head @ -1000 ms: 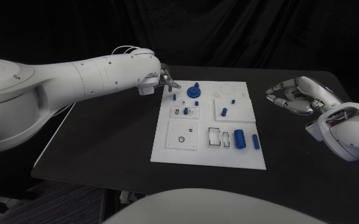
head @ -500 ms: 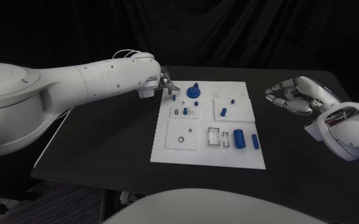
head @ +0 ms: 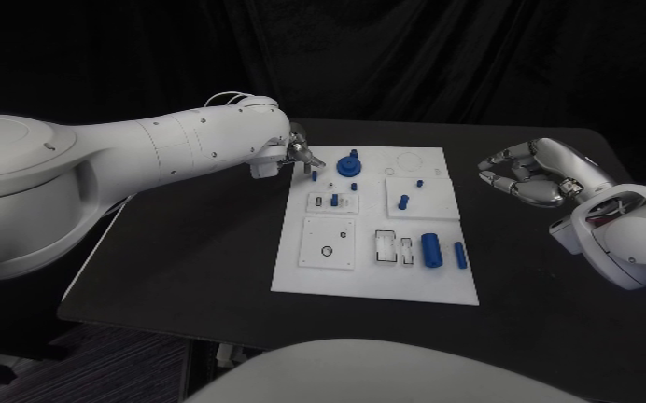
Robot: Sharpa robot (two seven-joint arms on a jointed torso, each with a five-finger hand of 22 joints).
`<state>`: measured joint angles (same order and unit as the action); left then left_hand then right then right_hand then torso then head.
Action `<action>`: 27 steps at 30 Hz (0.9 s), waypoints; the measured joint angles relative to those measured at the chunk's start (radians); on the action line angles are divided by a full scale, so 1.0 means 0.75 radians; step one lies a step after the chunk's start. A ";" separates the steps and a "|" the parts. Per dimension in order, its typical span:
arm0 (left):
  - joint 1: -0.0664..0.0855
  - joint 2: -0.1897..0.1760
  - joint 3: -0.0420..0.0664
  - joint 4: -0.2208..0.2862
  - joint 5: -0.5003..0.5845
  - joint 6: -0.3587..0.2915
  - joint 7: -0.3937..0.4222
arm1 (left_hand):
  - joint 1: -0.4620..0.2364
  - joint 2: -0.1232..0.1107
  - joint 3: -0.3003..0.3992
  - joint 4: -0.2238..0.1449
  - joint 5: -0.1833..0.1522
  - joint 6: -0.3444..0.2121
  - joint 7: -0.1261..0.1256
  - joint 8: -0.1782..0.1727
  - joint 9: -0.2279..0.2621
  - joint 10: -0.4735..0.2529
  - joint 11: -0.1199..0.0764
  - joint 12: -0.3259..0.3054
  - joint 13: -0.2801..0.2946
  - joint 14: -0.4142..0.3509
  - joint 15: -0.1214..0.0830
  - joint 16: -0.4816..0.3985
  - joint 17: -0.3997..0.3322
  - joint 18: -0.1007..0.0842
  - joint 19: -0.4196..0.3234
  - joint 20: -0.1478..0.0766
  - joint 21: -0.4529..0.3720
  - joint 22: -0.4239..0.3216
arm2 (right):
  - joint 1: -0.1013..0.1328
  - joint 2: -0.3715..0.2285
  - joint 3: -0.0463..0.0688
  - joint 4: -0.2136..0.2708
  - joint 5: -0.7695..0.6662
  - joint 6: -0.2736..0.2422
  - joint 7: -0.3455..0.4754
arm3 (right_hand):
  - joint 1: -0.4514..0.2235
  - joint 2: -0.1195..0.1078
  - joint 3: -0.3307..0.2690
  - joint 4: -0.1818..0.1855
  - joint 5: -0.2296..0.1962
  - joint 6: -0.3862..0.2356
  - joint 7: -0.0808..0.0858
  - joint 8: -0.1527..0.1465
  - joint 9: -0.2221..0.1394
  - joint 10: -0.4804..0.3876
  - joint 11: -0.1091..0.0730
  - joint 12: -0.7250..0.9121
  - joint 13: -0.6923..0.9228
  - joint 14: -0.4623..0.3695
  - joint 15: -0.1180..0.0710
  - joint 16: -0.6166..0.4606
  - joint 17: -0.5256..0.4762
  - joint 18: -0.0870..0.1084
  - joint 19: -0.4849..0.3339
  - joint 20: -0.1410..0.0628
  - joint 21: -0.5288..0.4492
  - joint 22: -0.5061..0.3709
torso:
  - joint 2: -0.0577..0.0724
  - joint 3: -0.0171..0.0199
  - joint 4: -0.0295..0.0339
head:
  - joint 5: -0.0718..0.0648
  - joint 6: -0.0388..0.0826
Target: Assemble the parts on the task board
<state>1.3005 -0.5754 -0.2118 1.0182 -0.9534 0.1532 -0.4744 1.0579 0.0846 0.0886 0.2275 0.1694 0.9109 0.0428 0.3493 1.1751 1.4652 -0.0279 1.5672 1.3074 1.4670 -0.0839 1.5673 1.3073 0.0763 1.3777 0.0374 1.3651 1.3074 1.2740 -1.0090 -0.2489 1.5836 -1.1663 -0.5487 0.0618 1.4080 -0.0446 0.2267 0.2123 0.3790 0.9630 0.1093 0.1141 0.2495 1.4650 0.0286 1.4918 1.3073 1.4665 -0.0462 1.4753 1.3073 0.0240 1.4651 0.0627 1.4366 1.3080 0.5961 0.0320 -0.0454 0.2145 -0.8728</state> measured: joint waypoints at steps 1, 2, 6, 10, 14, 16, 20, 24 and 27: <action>0.000 0.000 0.000 -0.001 0.002 0.001 0.000 | 0.000 0.000 0.000 0.000 0.000 0.000 0.000 0.000 0.000 0.000 0.000 0.000 0.000 0.000 0.000 0.000 0.000 0.000 0.000 0.000 -0.005 0.000 | 0.000 0.000 0.000 0.000 0.000 0.001 0.000 | 0.000 0.000 0.000 0.000 0.000 0.000 0.000 0.000 0.000 0.000 0.000 0.000 0.000 0.000 0.000 0.000 0.000 0.000 0.000 0.000 0.000 0.000 | 0.000 -0.0001 0.0000 | -0.001 0.000; -0.001 0.000 0.000 -0.001 0.003 0.001 0.000 | 0.000 0.000 0.000 0.000 0.000 0.000 0.000 0.000 0.000 0.000 0.000 0.000 0.000 0.000 0.000 0.000 0.000 0.000 0.000 0.000 -0.005 0.000 | 0.000 0.000 0.000 0.000 0.000 0.001 0.000 | 0.000 0.000 0.000 0.000 0.000 0.000 0.000 0.000 0.000 0.000 0.000 0.000 0.000 0.000 0.000 0.000 0.000 0.000 0.000 0.000 0.000 0.000 | 0.000 -0.0001 0.0004 | -0.002 0.000; -0.005 0.002 0.000 -0.006 0.007 0.006 0.000 | 0.000 0.000 0.000 0.000 0.000 0.000 0.000 0.000 0.000 0.000 0.000 0.000 0.000 0.000 0.000 0.000 0.000 0.000 0.000 0.000 -0.005 0.000 | 0.000 0.002 0.000 -0.002 0.000 0.004 0.000 | 0.000 0.000 0.000 0.000 0.000 0.000 0.000 0.000 0.000 0.000 0.000 0.000 0.001 0.000 0.000 0.000 0.000 0.000 0.000 0.000 0.000 0.000 | 0.000 -0.0001 0.0012 | -0.003 0.000; -0.009 0.005 0.000 -0.007 0.010 0.008 0.000 | 0.000 0.000 0.000 0.000 0.000 0.000 0.000 0.000 0.000 0.000 0.000 0.000 0.000 -0.001 0.001 0.000 0.000 0.000 0.000 0.000 -0.005 0.000 | 0.000 0.002 0.000 -0.004 0.001 0.006 0.000 | 0.005 0.005 0.004 -0.004 0.005 0.000 0.000 -0.005 -0.001 0.000 0.000 0.000 0.001 0.000 0.000 0.000 0.000 0.000 0.000 0.000 0.000 0.000 | -0.001 -0.0004 0.0012 | -0.001 0.000; -0.014 0.005 0.000 -0.006 0.011 0.008 0.000 | 0.000 0.000 0.000 0.000 0.000 0.000 0.000 -0.002 0.000 0.000 0.000 0.000 0.000 -0.005 0.005 0.000 0.000 0.000 0.000 0.000 -0.005 0.000 | 0.000 0.003 0.000 -0.004 0.001 0.009 0.000 | 0.005 0.005 0.004 -0.004 0.005 0.000 0.000 -0.005 -0.001 0.000 0.000 0.000 0.001 0.000 0.000 0.000 0.000 0.000 0.000 0.000 0.000 0.000 | 0.000 -0.0004 0.0005 | -0.001 0.000; -0.017 0.005 0.000 -0.006 0.012 0.008 0.000 | 0.002 0.002 0.000 0.000 0.000 0.000 0.000 -0.005 0.000 0.000 0.000 0.000 0.000 -0.005 0.005 0.000 0.000 0.000 0.000 0.000 -0.005 0.000 | 0.000 0.002 0.000 -0.004 0.001 0.010 0.000 | 0.005 0.005 0.004 -0.004 0.005 0.000 0.000 -0.005 -0.001 0.000 0.000 0.000 0.001 0.000 0.000 0.000 0.000 0.000 0.000 0.000 0.000 0.000 | 0.000 -0.0004 0.0000 | -0.002 0.000; -0.021 0.007 0.000 -0.008 0.013 0.006 0.000 | 0.014 0.000 0.000 -0.008 0.006 0.000 0.000 -0.012 -0.002 0.000 0.000 0.000 0.000 -0.005 0.005 0.000 0.000 0.000 0.000 0.000 -0.011 0.000 | 0.000 0.002 0.000 -0.004 0.001 0.013 -0.001 | 0.005 0.005 0.004 -0.004 0.005 0.000 0.000 -0.005 -0.001 0.000 0.000 0.000 0.001 0.000 0.000 -0.004 0.000 0.000 0.000 0.000 0.000 0.000 | 0.001 -0.0005 -0.0004 | -0.004 0.000; -0.022 0.008 0.000 -0.010 0.013 0.004 0.000 | 0.021 0.007 0.006 -0.013 0.011 0.000 0.000 -0.012 -0.002 0.000 0.000 0.000 0.000 -0.005 0.005 0.000 0.000 0.000 0.000 0.000 -0.011 0.000 | 0.000 0.001 0.000 -0.003 0.002 0.016 -0.001 | 0.005 0.005 0.004 -0.004 0.005 0.000 0.000 -0.005 -0.002 0.000 0.000 0.000 0.001 0.000 0.000 -0.005 0.000 0.000 0.000 0.000 0.000 0.000 | 0.001 -0.0005 -0.0004 | -0.005 0.000; -0.025 0.010 0.000 -0.010 0.014 0.003 0.000 | 0.031 -0.002 0.006 -0.021 0.013 -0.005 0.005 -0.021 -0.001 0.000 0.000 0.000 0.000 -0.005 0.005 0.000 0.000 0.000 0.000 0.000 -0.011 0.000 | 0.000 0.002 0.000 -0.003 0.002 0.018 -0.001 | 0.005 0.005 0.004 -0.004 0.005 0.000 0.000 -0.005 -0.003 0.000 0.000 0.000 0.001 0.000 0.000 -0.005 0.000 0.000 0.000 0.000 0.000 0.000 | 0.002 -0.0004 -0.0006 | -0.005 0.000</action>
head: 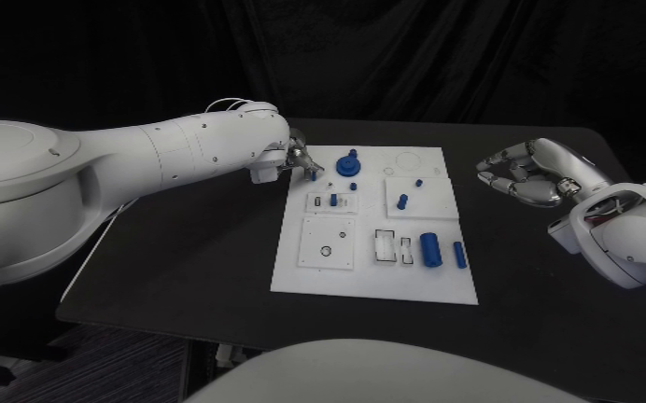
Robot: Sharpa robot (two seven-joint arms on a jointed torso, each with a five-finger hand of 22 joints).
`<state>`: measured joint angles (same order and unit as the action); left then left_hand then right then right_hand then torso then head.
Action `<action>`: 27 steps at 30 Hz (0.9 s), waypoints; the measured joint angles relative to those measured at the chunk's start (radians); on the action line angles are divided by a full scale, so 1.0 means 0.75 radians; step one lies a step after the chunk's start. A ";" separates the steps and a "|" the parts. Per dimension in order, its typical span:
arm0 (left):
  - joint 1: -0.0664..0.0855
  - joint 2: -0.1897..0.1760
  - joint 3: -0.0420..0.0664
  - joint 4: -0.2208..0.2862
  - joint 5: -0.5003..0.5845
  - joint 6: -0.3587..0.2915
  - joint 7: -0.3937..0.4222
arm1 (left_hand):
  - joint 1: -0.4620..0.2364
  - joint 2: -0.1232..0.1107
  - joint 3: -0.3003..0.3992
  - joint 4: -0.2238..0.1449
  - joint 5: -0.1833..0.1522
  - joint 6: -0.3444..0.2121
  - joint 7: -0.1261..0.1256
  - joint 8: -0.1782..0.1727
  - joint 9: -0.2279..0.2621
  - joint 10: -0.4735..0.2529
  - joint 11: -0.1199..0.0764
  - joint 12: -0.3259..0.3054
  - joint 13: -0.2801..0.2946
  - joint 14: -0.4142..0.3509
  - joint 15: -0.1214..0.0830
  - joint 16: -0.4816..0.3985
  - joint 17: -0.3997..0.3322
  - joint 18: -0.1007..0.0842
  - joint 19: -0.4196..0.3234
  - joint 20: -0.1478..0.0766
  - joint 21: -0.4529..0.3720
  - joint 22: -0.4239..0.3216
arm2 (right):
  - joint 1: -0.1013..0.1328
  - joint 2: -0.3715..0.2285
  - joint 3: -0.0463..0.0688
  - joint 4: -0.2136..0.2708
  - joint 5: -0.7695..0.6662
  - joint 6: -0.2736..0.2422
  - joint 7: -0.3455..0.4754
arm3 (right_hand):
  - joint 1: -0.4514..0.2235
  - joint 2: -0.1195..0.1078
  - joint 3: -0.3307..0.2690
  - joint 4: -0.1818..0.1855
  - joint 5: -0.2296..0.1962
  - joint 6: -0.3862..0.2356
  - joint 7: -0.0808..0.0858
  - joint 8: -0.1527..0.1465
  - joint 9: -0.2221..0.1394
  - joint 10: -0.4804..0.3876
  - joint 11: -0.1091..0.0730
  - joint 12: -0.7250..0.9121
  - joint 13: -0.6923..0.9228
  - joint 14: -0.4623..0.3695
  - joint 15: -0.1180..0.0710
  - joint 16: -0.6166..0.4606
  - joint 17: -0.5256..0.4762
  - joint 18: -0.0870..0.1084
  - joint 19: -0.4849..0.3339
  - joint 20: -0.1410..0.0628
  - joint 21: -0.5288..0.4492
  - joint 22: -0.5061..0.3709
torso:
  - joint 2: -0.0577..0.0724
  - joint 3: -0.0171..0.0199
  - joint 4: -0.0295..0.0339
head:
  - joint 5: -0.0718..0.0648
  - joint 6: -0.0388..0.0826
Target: Assemble the parts on the task board
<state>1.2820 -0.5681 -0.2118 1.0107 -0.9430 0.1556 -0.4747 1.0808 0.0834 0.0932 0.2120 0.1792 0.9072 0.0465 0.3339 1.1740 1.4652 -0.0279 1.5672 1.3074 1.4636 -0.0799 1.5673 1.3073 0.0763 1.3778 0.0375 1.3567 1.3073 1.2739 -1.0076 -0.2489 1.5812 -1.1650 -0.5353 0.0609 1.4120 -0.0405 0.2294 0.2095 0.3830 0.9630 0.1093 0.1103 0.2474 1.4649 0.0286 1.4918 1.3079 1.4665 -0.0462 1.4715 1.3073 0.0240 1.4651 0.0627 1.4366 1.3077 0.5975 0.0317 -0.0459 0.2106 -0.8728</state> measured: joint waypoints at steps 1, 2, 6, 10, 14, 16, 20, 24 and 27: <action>-0.001 0.000 0.000 0.000 0.000 0.000 0.000 | 0.006 0.006 0.003 -0.004 0.000 0.000 0.000 -0.001 -0.001 0.000 0.000 0.000 0.000 0.003 0.003 0.000 0.000 0.000 0.000 0.000 0.000 0.000 | 0.000 0.000 0.000 0.000 0.000 0.001 0.000 | 0.000 0.000 0.000 0.000 0.000 0.000 0.000 0.000 0.000 0.000 0.000 0.000 0.000 0.000 0.000 0.000 0.000 0.000 0.000 0.000 0.000 0.000 | 0.000 0.0000 0.0000 | 0.000 0.000; -0.001 0.001 0.000 0.000 0.000 -0.001 0.000 | 0.007 0.007 0.002 -0.009 0.000 0.000 0.000 -0.007 -0.002 0.000 0.000 0.000 0.000 0.005 0.004 0.000 0.000 0.000 0.000 0.000 0.000 0.000 | 0.000 0.000 0.000 0.000 0.000 0.001 0.000 | 0.000 0.000 0.000 0.000 0.000 0.000 0.000 0.000 0.000 0.000 0.000 0.000 0.000 0.000 0.000 0.000 0.000 0.000 0.000 0.000 0.000 0.000 | 0.000 0.0000 -0.0001 | 0.000 0.000; -0.002 0.002 0.000 -0.001 0.001 -0.003 0.000 | 0.019 0.002 0.003 -0.018 0.000 -0.021 0.012 -0.027 -0.005 0.002 0.007 0.000 0.000 0.005 0.004 0.000 0.000 0.000 0.000 0.000 0.000 0.001 | 0.000 0.000 0.000 0.000 0.000 0.004 0.000 | 0.000 0.000 0.000 0.000 0.000 0.000 0.000 0.000 0.000 0.000 0.000 0.000 0.000 0.000 0.000 0.000 0.000 0.000 0.000 0.000 0.000 0.000 | 0.000 0.0001 -0.0008 | 0.001 0.000; -0.004 0.003 0.000 -0.006 0.001 -0.005 0.002 | 0.021 0.003 0.007 -0.022 0.000 -0.026 0.017 -0.035 -0.006 0.000 0.009 0.000 0.000 0.005 0.004 0.000 0.000 0.000 -0.005 0.005 0.000 0.001 | 0.000 0.000 0.000 0.001 0.000 0.006 0.000 | 0.000 0.000 0.000 0.000 0.000 0.000 0.000 0.000 0.000 0.000 0.000 0.000 0.000 0.000 0.000 0.000 0.000 0.000 0.000 0.000 0.000 0.000 | 0.000 0.0009 -0.0009 | -0.003 0.000; -0.006 0.003 0.000 -0.009 0.001 -0.008 0.002 | 0.033 -0.009 0.005 -0.035 0.000 -0.031 0.012 -0.043 -0.007 0.000 0.009 0.000 0.000 0.000 0.009 0.000 0.000 0.000 -0.005 0.005 0.000 0.001 | 0.000 0.000 0.000 0.001 0.000 0.008 -0.001 | 0.000 0.000 0.000 0.000 0.000 0.000 0.000 0.000 0.000 0.000 0.000 0.000 0.000 0.000 0.000 0.000 0.000 0.000 0.000 0.000 0.000 0.000 | 0.000 0.0015 -0.0009 | -0.004 0.000; -0.006 0.003 0.000 -0.010 0.001 -0.010 0.002 | 0.033 -0.009 0.007 -0.037 0.000 -0.035 0.017 -0.043 -0.007 0.000 0.009 0.000 0.000 0.000 0.009 0.000 0.000 0.000 -0.005 0.005 0.000 0.001 | 0.000 0.000 0.000 0.001 0.001 0.009 -0.001 | 0.000 0.000 0.004 -0.004 0.005 0.000 0.000 0.000 0.000 0.000 0.000 0.000 0.000 0.000 0.000 0.000 0.000 0.000 0.000 0.000 0.000 0.000 | 0.000 0.0017 -0.0009 | -0.004 0.000; -0.006 0.004 0.000 -0.010 0.001 -0.013 0.003 | 0.036 -0.012 0.002 -0.042 0.000 -0.035 0.017 -0.045 -0.007 0.004 0.014 0.000 0.000 0.004 0.014 0.000 0.000 0.000 -0.005 0.005 0.000 0.001 | 0.000 0.000 0.000 0.001 0.001 0.010 -0.001 | 0.000 0.000 0.004 -0.004 0.005 0.000 0.000 0.000 0.000 0.000 0.000 0.000 0.000 0.000 0.000 0.000 0.000 0.000 0.000 0.000 0.000 0.000 | 0.000 0.0018 -0.0009 | -0.003 0.000; -0.007 0.005 0.000 -0.011 0.001 -0.017 0.004 | 0.040 -0.016 0.002 -0.042 -0.007 -0.040 0.021 -0.048 -0.007 0.004 0.014 0.000 0.000 0.004 0.014 0.000 0.000 0.000 -0.005 0.005 0.000 0.001 | 0.000 0.001 0.000 0.001 0.001 0.012 -0.001 | 0.000 0.000 0.004 -0.004 0.005 0.000 0.000 0.000 -0.001 0.000 0.000 0.000 0.000 0.000 0.000 0.000 0.000 0.000 0.000 0.000 0.000 0.000 | 0.001 0.0017 -0.0013 | -0.001 0.000; -0.007 0.005 0.000 -0.011 0.001 -0.022 0.006 | 0.049 -0.025 -0.001 -0.060 -0.013 -0.051 0.027 -0.059 -0.006 0.001 0.020 0.000 0.000 0.003 0.015 0.000 0.000 0.000 -0.014 0.014 -0.009 0.001 | 0.000 0.001 0.000 0.001 0.001 0.014 -0.002 | 0.000 0.000 0.004 -0.004 0.005 0.000 0.000 0.000 -0.001 0.000 0.000 0.000 0.000 0.000 0.000 0.000 0.000 0.000 0.000 0.000 0.000 0.000 | 0.001 0.0012 -0.0014 | -0.001 0.000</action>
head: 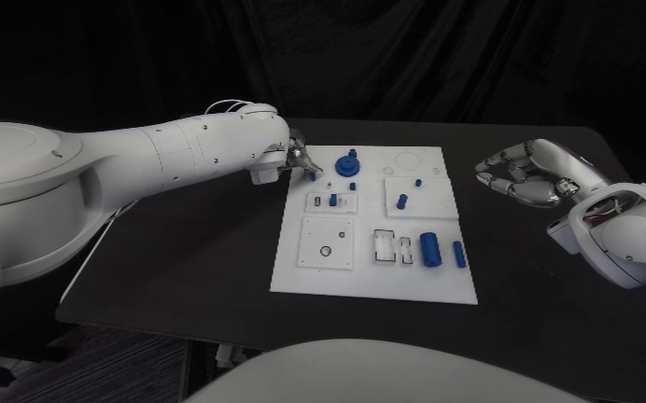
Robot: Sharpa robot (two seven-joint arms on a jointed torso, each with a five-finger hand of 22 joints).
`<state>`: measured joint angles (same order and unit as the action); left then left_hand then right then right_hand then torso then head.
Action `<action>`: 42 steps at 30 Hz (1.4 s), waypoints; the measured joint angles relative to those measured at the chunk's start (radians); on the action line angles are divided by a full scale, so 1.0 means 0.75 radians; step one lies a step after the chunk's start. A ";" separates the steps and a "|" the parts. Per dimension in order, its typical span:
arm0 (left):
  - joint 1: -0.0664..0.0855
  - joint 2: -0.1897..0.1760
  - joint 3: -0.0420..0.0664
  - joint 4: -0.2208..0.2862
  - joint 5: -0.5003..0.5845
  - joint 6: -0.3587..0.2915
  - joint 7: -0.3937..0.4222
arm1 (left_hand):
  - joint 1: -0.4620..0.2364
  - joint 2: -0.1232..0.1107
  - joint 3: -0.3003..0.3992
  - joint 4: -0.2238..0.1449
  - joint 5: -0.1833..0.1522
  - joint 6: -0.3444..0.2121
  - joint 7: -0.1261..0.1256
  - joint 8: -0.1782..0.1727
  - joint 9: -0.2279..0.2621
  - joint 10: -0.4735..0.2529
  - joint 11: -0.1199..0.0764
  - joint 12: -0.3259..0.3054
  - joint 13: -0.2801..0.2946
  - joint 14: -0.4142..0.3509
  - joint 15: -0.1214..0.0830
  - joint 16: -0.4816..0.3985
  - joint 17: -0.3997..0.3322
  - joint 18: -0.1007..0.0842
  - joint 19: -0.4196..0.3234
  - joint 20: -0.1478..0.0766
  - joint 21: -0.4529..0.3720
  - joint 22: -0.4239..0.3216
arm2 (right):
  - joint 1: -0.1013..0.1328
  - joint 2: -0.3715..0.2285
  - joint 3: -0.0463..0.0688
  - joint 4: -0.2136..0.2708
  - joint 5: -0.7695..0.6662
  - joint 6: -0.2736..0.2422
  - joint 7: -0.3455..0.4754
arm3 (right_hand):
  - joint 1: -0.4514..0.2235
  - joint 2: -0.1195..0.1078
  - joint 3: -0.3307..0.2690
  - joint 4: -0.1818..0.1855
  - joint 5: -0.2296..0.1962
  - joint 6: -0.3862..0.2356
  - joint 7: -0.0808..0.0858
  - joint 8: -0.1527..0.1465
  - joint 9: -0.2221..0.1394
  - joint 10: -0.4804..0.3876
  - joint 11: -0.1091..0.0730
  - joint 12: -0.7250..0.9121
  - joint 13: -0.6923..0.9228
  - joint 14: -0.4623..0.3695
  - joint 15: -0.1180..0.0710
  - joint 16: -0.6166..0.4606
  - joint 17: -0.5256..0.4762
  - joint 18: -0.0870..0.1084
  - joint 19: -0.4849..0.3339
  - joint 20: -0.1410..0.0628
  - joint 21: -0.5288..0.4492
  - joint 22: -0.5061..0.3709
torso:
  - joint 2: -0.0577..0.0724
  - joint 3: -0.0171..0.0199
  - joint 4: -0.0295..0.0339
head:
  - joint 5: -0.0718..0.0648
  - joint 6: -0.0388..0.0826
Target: Assemble the parts on the task board
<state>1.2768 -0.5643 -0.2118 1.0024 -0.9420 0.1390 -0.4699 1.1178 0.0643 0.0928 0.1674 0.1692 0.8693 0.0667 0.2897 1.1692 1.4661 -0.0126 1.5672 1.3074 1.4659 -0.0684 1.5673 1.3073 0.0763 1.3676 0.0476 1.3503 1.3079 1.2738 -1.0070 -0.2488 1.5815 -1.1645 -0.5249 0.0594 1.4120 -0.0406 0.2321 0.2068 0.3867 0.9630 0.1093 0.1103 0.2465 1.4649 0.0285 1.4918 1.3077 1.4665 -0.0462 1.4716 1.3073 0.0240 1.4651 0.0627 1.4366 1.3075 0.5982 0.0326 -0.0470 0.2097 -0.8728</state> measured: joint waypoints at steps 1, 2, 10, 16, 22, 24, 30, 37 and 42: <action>0.000 0.000 0.000 0.000 0.000 -0.002 0.002 | 0.001 -0.001 -0.002 -0.005 -0.002 -0.008 0.002 -0.003 0.001 0.003 0.003 0.000 0.000 -0.003 0.004 0.000 0.000 0.000 -0.003 0.003 -0.005 0.000 | 0.000 0.000 0.000 0.000 0.000 0.001 0.000 | 0.000 0.000 0.000 0.000 0.000 0.000 0.000 0.000 0.000 0.000 0.000 0.000 0.000 0.000 0.000 0.000 0.000 0.000 0.000 0.000 0.000 0.000 | 0.000 -0.0003 0.0000 | 0.000 0.000; 0.000 0.000 0.000 0.000 -0.001 -0.003 0.003 | 0.001 -0.001 -0.003 -0.006 -0.003 -0.014 0.004 -0.003 0.004 0.002 0.005 0.000 0.000 0.001 0.008 0.000 0.000 0.000 -0.003 0.003 -0.007 0.000 | 0.000 0.000 0.000 0.000 0.000 0.001 0.000 | 0.000 0.000 0.000 0.000 0.000 0.000 0.000 0.000 0.000 0.000 0.000 0.000 0.000 0.000 0.000 0.000 0.000 0.000 0.000 0.000 0.000 0.000 | 0.000 -0.0004 0.0000 | -0.001 0.000; -0.001 0.000 0.000 0.003 -0.005 -0.014 0.014 | 0.006 0.004 -0.008 -0.011 -0.009 -0.028 0.008 -0.010 0.015 0.003 0.013 0.000 0.000 -0.003 0.013 0.000 0.000 0.000 -0.013 0.013 -0.017 -0.009 | 0.000 -0.001 0.000 0.000 0.000 0.005 -0.004 | 0.000 0.000 0.000 0.000 0.000 0.000 0.000 0.000 0.000 0.000 0.000 0.000 0.000 0.000 0.000 0.000 0.000 0.000 0.000 0.000 0.000 0.000 | -0.001 -0.0012 0.0020 | -0.003 0.000; -0.001 0.002 0.000 0.003 -0.007 -0.019 0.016 | 0.006 0.004 -0.009 -0.012 -0.009 -0.033 0.013 -0.010 0.016 0.003 0.013 0.000 0.000 0.002 0.018 0.000 0.000 0.000 -0.013 0.013 -0.022 -0.012 | 0.000 0.000 0.000 0.000 0.000 0.010 -0.007 | 0.000 0.000 0.000 0.000 0.000 0.000 0.000 -0.005 -0.001 0.000 0.000 0.000 0.000 0.000 0.000 0.000 0.000 0.000 0.000 0.000 0.000 0.000 | -0.001 -0.0012 0.0019 | -0.003 0.000; -0.002 0.003 0.000 0.002 -0.008 -0.022 0.013 | 0.012 0.009 -0.005 -0.016 -0.009 -0.033 0.013 -0.010 0.020 -0.001 0.018 0.000 0.000 0.002 0.018 0.000 0.000 0.000 -0.017 0.017 -0.030 -0.018 | 0.000 0.000 0.000 0.002 0.001 0.016 -0.011 | 0.000 0.000 0.000 0.000 0.000 0.000 0.000 -0.005 -0.001 0.000 0.000 0.000 0.000 0.000 0.000 0.000 0.000 0.000 0.000 0.000 0.000 0.000 | -0.002 -0.0012 0.0013 | -0.003 0.000; -0.003 0.003 0.000 0.001 -0.009 -0.023 0.012 | 0.012 0.009 -0.005 -0.016 -0.009 -0.033 0.013 -0.010 0.026 -0.001 0.018 0.000 0.000 0.002 0.018 0.000 0.000 0.000 -0.025 0.020 -0.030 -0.021 | 0.000 0.000 0.000 0.002 0.002 0.019 -0.012 | 0.000 0.000 0.004 0.004 0.006 0.000 0.000 -0.005 -0.002 0.000 0.000 0.000 0.000 0.000 0.000 0.000 0.000 0.000 0.000 0.000 0.000 0.000 | -0.002 -0.0009 0.0013 | -0.007 0.000; -0.004 0.006 0.000 0.001 -0.010 -0.024 0.010 | 0.017 0.015 -0.003 -0.025 0.005 -0.042 0.014 -0.010 0.041 -0.001 0.018 0.000 0.000 0.002 0.018 0.000 0.000 0.000 -0.027 0.018 -0.035 -0.022 | 0.000 0.001 0.000 0.001 0.003 0.025 -0.015 | 0.000 0.000 0.004 0.004 0.006 0.000 0.000 -0.005 -0.002 0.000 0.000 0.000 0.000 0.000 0.000 0.000 0.000 0.000 0.000 0.000 0.000 0.000 | -0.002 -0.0006 0.0013 | -0.012 0.000; -0.004 0.008 0.000 0.000 -0.010 -0.024 0.007 | 0.044 0.030 0.025 -0.053 0.074 -0.052 0.013 -0.010 0.073 -0.001 0.018 0.000 0.000 0.001 0.018 0.000 0.000 0.000 -0.035 0.025 -0.051 -0.027 | 0.000 0.001 0.000 0.001 0.007 0.031 -0.017 | 0.000 0.000 0.006 0.006 0.016 0.000 0.000 -0.005 -0.004 0.000 0.000 0.000 0.000 0.000 0.000 0.000 0.000 0.000 0.000 0.000 0.000 0.000 | -0.001 -0.0006 0.0018 | -0.015 0.000; -0.005 0.008 0.000 0.000 -0.010 -0.022 0.006 | 0.054 0.035 0.046 -0.074 0.099 -0.056 0.009 -0.009 0.083 -0.001 0.018 0.000 0.000 0.001 0.018 0.000 0.000 0.000 -0.036 0.027 -0.051 -0.027 | 0.000 0.000 0.000 0.001 0.009 0.033 -0.018 | 0.000 0.000 0.007 0.007 0.016 0.000 0.000 -0.005 -0.004 0.000 0.000 0.000 0.000 0.000 0.000 0.000 0.000 0.000 0.000 0.000 0.000 0.000 | -0.001 -0.0010 0.0020 | -0.014 0.000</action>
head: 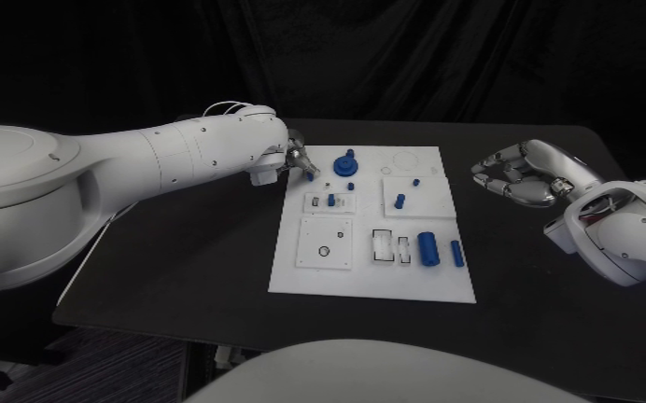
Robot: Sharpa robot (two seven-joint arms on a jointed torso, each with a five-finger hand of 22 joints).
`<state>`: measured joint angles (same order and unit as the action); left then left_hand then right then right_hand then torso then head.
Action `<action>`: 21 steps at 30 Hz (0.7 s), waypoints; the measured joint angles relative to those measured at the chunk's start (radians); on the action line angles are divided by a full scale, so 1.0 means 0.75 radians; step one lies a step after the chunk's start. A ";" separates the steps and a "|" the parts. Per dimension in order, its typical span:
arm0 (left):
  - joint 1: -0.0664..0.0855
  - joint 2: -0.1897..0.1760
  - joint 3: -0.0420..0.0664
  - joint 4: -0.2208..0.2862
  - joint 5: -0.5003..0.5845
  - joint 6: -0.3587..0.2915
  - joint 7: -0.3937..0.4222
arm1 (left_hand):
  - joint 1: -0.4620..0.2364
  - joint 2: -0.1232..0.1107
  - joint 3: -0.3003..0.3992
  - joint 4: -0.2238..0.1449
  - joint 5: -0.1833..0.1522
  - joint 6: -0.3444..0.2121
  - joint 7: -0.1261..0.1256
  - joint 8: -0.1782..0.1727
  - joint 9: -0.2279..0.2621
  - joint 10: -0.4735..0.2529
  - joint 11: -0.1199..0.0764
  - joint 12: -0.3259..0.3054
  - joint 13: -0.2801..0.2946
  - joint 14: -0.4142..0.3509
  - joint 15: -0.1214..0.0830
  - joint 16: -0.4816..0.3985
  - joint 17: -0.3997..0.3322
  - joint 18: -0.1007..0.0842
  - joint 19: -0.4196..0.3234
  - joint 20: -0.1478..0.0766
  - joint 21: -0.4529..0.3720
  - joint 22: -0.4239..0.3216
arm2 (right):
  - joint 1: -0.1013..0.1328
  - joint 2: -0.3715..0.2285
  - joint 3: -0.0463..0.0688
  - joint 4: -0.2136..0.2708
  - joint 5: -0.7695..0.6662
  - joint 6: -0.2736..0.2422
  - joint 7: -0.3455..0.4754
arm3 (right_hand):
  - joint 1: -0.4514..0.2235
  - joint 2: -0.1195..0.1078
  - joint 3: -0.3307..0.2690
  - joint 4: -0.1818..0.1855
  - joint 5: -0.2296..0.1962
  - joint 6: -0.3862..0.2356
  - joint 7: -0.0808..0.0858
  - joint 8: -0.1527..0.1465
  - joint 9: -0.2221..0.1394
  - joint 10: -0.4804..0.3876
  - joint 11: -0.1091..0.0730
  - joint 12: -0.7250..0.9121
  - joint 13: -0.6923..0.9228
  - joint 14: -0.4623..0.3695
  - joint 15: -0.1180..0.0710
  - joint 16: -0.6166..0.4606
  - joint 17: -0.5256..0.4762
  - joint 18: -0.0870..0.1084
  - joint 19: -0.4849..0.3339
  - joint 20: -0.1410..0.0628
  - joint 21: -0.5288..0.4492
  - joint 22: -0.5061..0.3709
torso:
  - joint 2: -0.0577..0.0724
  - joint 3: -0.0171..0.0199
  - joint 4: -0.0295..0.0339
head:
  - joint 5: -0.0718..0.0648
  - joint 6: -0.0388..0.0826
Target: Assemble the parts on the task board
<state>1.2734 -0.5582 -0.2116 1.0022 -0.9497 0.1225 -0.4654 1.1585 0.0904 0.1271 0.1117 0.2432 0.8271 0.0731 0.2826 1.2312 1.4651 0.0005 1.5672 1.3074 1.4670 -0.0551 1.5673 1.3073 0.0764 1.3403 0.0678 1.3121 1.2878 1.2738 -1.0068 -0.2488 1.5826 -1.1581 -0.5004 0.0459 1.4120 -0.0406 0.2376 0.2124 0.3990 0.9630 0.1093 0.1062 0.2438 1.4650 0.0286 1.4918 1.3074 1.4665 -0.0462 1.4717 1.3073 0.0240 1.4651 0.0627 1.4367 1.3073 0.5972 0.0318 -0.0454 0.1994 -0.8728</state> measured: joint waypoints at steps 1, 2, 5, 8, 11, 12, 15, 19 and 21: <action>0.000 0.000 0.000 0.000 0.000 0.001 0.000 | 0.001 -0.001 0.004 -0.004 0.006 0.000 0.000 0.000 0.001 0.000 0.000 0.000 0.000 0.000 0.000 0.000 0.000 0.000 -0.003 -0.003 0.000 0.000 | 0.000 0.000 0.000 0.000 0.000 0.000 0.000 | 0.000 0.000 0.000 0.000 0.005 0.000 0.000 0.000 0.000 0.000 0.000 0.000 0.000 0.000 0.000 0.000 0.000 0.000 0.000 0.000 0.000 0.000 | 0.000 0.0000 0.0000 | 0.000 0.000; 0.000 0.000 0.000 0.000 0.000 0.001 0.000 | 0.004 -0.004 0.006 -0.006 0.009 0.000 0.000 0.000 0.002 0.000 0.000 0.000 0.000 0.000 0.000 0.000 0.000 0.000 -0.005 -0.005 0.000 0.000 | 0.000 0.000 0.000 0.000 0.001 0.000 0.000 | 0.000 0.000 0.000 0.000 0.005 0.000 0.000 0.000 0.000 0.000 0.000 0.000 0.000 0.000 0.000 0.000 0.000 0.000 0.000 0.000 0.000 0.000 | 0.000 0.0000 0.0000 | 0.000 0.000; 0.000 0.000 0.000 0.000 0.000 0.002 0.000 | 0.020 -0.004 0.033 -0.033 0.047 0.000 0.000 0.000 0.007 0.000 0.000 0.000 0.000 0.000 0.000 0.000 0.000 0.000 -0.005 -0.005 -0.005 0.001 | 0.000 0.000 0.000 0.000 0.002 0.001 0.000 | 0.000 0.000 0.000 0.000 0.009 0.000 0.000 0.000 0.000 0.000 0.000 0.000 0.000 0.000 0.000 0.000 0.000 0.000 0.000 0.000 0.000 0.000 | 0.001 0.0000 0.0000 | 0.000 0.000; -0.001 0.000 0.000 -0.001 0.000 0.004 0.000 | 0.029 -0.013 0.101 -0.070 0.110 0.003 -0.003 0.013 0.033 0.000 0.000 0.000 0.000 0.000 0.000 0.000 0.000 0.000 -0.005 -0.005 -0.005 0.006 | 0.000 -0.001 0.000 0.000 0.003 0.002 -0.001 | 0.000 0.000 0.004 -0.004 0.009 0.000 0.000 0.000 -0.001 0.000 0.000 0.000 0.000 0.000 0.000 0.000 0.000 0.000 0.000 0.000 0.000 0.000 | 0.001 0.0000 0.0000 | 0.000 0.000; -0.002 -0.003 0.000 0.000 0.000 0.004 -0.001 | 0.019 -0.033 0.185 -0.099 0.153 0.005 -0.005 0.031 0.072 0.000 0.000 0.000 0.000 0.000 0.000 0.000 0.000 0.000 -0.009 -0.010 -0.010 0.011 | 0.000 -0.001 0.000 0.000 0.005 0.003 -0.003 | 0.000 0.000 0.004 -0.004 0.009 0.000 0.000 0.000 -0.001 0.000 0.000 0.000 0.000 0.000 0.000 0.000 0.000 0.000 0.000 0.000 0.000 0.000 | 0.001 0.0000 0.0000 | -0.003 0.000; -0.002 -0.004 0.000 0.000 0.000 0.004 -0.001 | 0.008 -0.044 0.216 -0.107 0.167 0.002 -0.007 0.038 0.087 0.000 0.000 0.000 0.000 0.000 0.000 0.000 0.000 0.000 -0.009 -0.010 -0.013 0.013 | 0.000 -0.001 0.000 -0.001 0.005 0.003 -0.003 | 0.000 0.000 0.004 -0.004 0.009 0.000 0.000 0.000 -0.001 0.000 0.000 0.000 0.000 0.000 0.000 0.000 0.000 0.000 0.000 0.000 0.000 0.000 | 0.001 0.0000 0.0001 | -0.004 0.000; -0.002 -0.010 0.000 0.004 -0.001 0.000 0.000 | -0.014 -0.066 0.295 -0.128 0.196 -0.003 -0.012 0.051 0.101 0.005 -0.005 0.000 0.000 0.000 0.000 0.000 0.000 0.000 -0.009 -0.010 -0.017 0.015 | 0.000 -0.002 0.000 -0.001 0.007 0.004 -0.006 | 0.000 0.000 0.006 -0.001 0.015 0.000 0.000 0.000 -0.001 0.000 0.000 0.000 0.000 0.000 0.000 0.000 0.000 0.000 0.000 0.000 0.000 0.000 | 0.001 0.0003 0.0008 | -0.005 0.000; -0.002 -0.024 0.000 0.019 0.001 -0.019 0.004 | -0.033 -0.085 0.361 -0.133 0.222 0.000 -0.014 0.054 0.107 0.000 -0.009 0.000 0.000 0.000 0.000 0.000 0.000 0.000 -0.004 -0.015 -0.018 0.020 | 0.000 -0.003 0.000 -0.002 0.009 0.006 -0.008 | 0.001 0.001 0.011 -0.004 0.015 0.000 0.000 0.000 -0.001 0.000 0.000 0.000 0.000 0.000 0.000 0.000 0.000 0.000 0.000 0.000 0.000 0.000 | 0.001 0.0004 0.0013 | -0.007 0.000; -0.002 -0.033 0.000 0.028 0.006 -0.032 0.007 | -0.045 -0.098 0.397 -0.142 0.239 0.003 -0.017 0.060 0.107 0.000 -0.009 0.000 0.000 -0.001 -0.001 0.000 0.000 0.000 -0.004 -0.015 -0.023 0.023 | 0.000 -0.003 0.000 -0.003 0.010 0.007 -0.010 | 0.004 0.004 0.011 -0.004 0.015 0.000 0.000 0.000 -0.001 0.000 0.000 0.000 0.000 0.000 0.000 0.000 0.000 0.000 0.000 0.000 0.000 0.000 | 0.000 0.0004 0.0010 | -0.007 0.000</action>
<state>1.2720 -0.5829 -0.2118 1.0234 -0.9449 0.0986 -0.4604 1.1247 0.0171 0.4248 0.0056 0.4224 0.8293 0.0606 0.3277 1.3116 1.4654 -0.0065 1.5672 1.3074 1.4663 -0.0558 1.5673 1.3073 0.0764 1.3372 0.0567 1.2949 1.3048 1.2738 -1.0094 -0.2488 1.5805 -1.1509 -0.4954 0.0387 1.4149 -0.0377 0.2461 0.2096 0.4101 0.9630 0.1093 0.1062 0.2429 1.4650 0.0286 1.4918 1.3074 1.4665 -0.0462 1.4718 1.3073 0.0240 1.4651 0.0626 1.4367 1.3073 0.5972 0.0321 -0.0447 0.1942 -0.8728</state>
